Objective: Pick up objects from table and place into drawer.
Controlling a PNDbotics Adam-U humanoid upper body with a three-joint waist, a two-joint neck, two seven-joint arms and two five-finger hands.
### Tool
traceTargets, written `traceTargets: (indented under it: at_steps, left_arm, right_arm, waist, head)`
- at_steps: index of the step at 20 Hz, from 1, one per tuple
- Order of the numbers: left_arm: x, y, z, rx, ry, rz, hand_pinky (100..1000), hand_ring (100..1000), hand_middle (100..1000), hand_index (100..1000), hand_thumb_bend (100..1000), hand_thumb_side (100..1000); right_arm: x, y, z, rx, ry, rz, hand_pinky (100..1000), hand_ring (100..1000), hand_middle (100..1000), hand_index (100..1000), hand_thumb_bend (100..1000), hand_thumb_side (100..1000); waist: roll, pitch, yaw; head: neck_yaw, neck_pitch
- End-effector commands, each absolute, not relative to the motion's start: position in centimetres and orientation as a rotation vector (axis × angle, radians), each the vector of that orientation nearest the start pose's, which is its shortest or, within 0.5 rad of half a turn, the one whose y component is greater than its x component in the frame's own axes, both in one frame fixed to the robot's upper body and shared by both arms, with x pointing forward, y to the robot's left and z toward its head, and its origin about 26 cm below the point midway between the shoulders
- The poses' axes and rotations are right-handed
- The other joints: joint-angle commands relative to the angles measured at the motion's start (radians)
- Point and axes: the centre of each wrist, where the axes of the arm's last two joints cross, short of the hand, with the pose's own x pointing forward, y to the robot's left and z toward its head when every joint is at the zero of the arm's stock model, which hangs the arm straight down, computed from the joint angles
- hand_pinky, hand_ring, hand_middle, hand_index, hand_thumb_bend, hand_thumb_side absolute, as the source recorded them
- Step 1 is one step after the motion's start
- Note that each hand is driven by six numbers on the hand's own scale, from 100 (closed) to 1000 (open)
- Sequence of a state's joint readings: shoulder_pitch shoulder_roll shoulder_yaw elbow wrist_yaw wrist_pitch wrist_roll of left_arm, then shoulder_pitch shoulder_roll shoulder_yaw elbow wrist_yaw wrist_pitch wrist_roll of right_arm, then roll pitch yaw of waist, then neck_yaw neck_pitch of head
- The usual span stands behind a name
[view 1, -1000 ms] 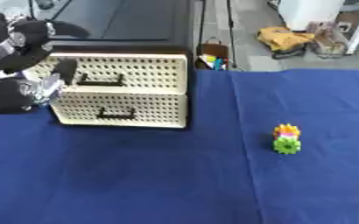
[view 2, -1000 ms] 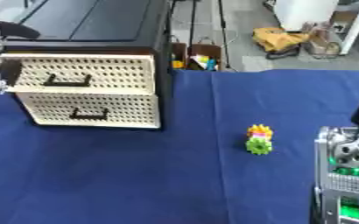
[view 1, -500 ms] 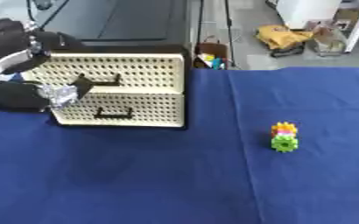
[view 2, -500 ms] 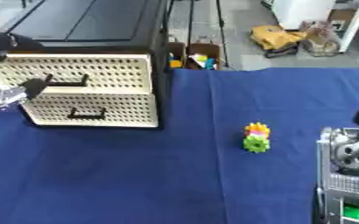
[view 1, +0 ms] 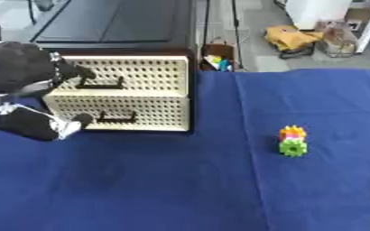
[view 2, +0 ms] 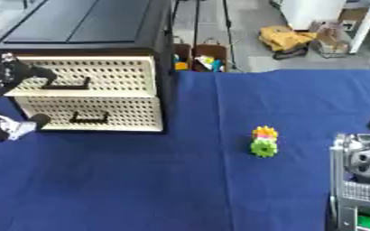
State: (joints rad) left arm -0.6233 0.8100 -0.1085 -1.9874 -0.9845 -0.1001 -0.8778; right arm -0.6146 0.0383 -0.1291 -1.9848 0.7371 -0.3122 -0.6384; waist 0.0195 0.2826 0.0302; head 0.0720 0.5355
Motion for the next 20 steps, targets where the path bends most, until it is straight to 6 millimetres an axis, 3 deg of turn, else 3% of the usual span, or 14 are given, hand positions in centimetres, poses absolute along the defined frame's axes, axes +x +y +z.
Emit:
traceTargets:
  at_steps: [1, 3, 20]
  left_arm:
    - [29.6, 27.2, 33.1, 1.445, -1.114, -1.904, 100, 100, 221, 948, 377, 794]
    - [29.7, 27.2, 32.9, 1.448, -1.094, -1.903, 100, 100, 225, 959, 396, 808]
    - [29.8, 27.2, 31.1, 1.401, -1.312, -1.641, 100, 100, 100, 872, 194, 743]
  right_arm:
    - [31.7, -20.0, 27.3, 0.919, 3.008, 0.508, 652, 528, 496, 766, 100, 1000]
    - [31.7, -20.0, 27.3, 0.918, 3.009, 0.509, 652, 528, 495, 765, 100, 1000]
    - [31.7, -20.1, 27.4, 0.913, 3.015, 0.508, 657, 530, 490, 761, 100, 1000]
  waist:
    - [0.004, -0.022, -0.002]
    - [0.004, -0.022, -0.003]
    - [0.005, -0.012, -0.012]
  head:
    - [0.004, -0.001]
    - [0.006, -0.001]
    - [0.014, -0.006]
